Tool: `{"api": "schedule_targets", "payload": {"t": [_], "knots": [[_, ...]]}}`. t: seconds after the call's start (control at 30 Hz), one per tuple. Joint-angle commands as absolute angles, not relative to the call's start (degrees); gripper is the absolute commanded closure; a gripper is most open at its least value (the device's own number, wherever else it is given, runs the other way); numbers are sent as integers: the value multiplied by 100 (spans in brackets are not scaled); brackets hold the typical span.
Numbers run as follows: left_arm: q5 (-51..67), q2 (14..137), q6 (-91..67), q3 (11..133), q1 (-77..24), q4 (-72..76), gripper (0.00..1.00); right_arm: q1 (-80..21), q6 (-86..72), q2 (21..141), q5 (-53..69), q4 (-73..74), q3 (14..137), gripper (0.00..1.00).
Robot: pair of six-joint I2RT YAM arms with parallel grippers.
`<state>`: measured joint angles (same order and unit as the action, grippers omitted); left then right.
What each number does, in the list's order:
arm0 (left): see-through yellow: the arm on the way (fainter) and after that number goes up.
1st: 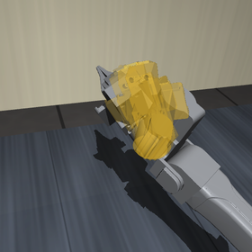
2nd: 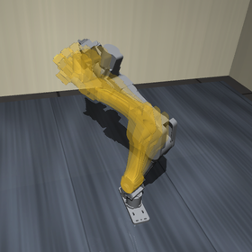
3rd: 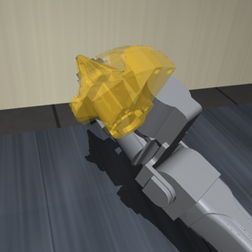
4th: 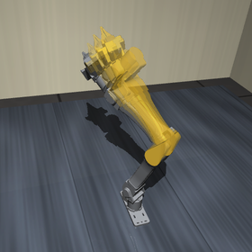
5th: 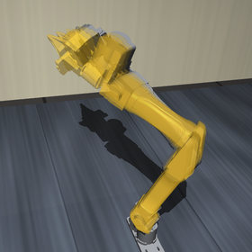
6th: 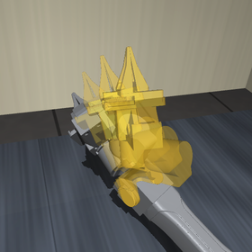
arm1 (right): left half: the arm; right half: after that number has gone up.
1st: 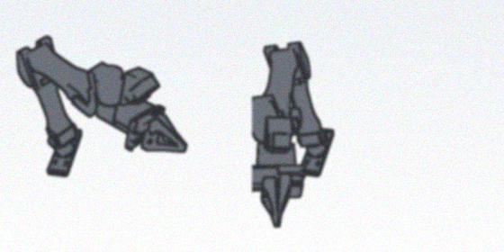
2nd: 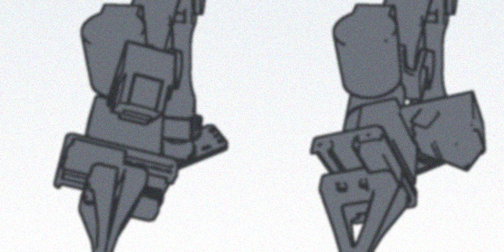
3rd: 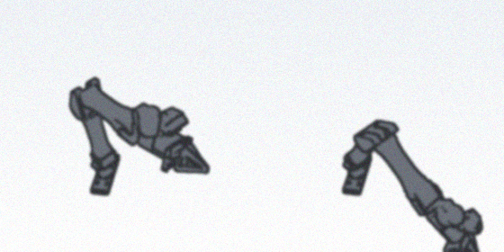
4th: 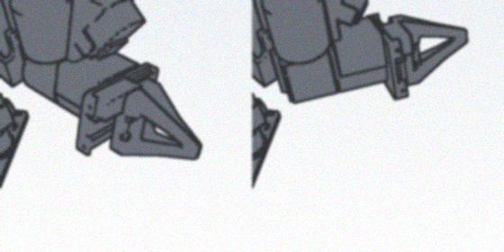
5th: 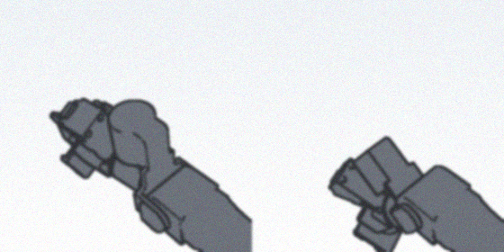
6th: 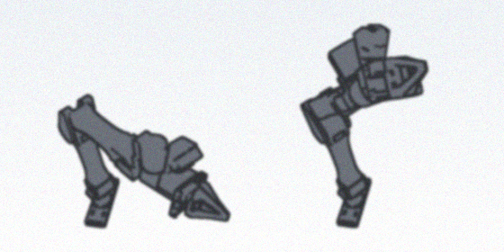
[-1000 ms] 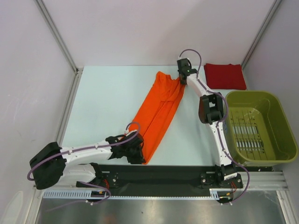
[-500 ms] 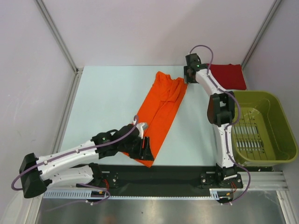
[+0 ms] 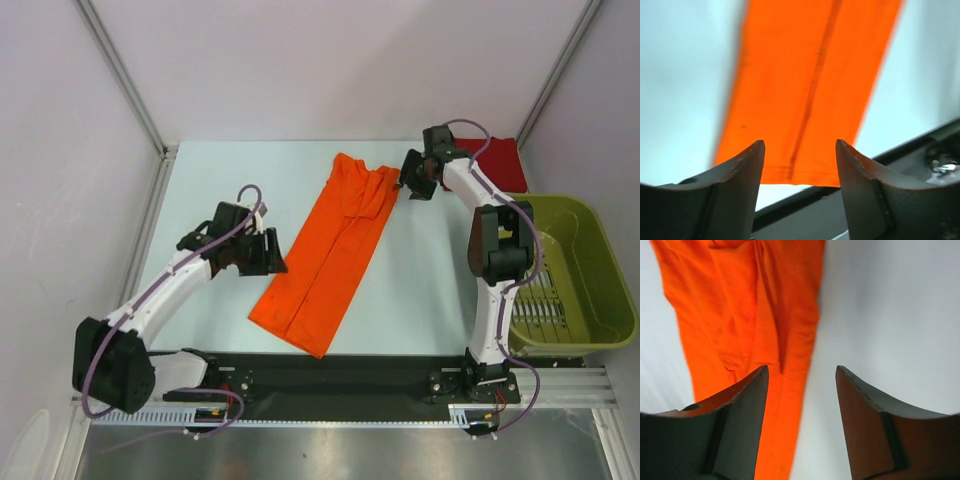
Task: Fold and stack the t-shirts
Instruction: Fold the tshirt
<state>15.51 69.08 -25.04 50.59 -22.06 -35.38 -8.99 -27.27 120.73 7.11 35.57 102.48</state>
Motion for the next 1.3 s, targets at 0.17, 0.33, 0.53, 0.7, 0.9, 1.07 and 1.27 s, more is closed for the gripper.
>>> {"api": "schedule_targets", "payload": {"t": [0.17, 0.33, 0.53, 0.7, 0.9, 1.07, 1.27], "knots": [[1943, 7769, -1494, 4958, -1275, -4017, 39, -783, -3612, 12384, 1696, 2243, 10064, 39], [2039, 8366, -1661, 4764, -985, -3824, 34, -624, -4008, 12586, 1899, 1767, 9853, 39], [2460, 8894, -1793, 4440, -756, -3508, 34, -492, -4034, 12875, 2004, 1433, 9817, 39], [2962, 8868, -2275, 3991, -747, -3155, 42, -440, -4052, 13130, 2039, 1170, 10028, 40], [2690, 8657, -2680, 3788, -747, -3269, 65, -264, -4368, 13429, 2109, 914, 10256, 41], [2768, 8517, -3128, 3262, -747, -3147, 93, -193, -4456, 13885, 2232, 984, 10792, 49], [2619, 7533, -3840, 2769, -1072, -3006, 100, -193, -4666, 14326, 2451, 906, 11399, 72]]}}
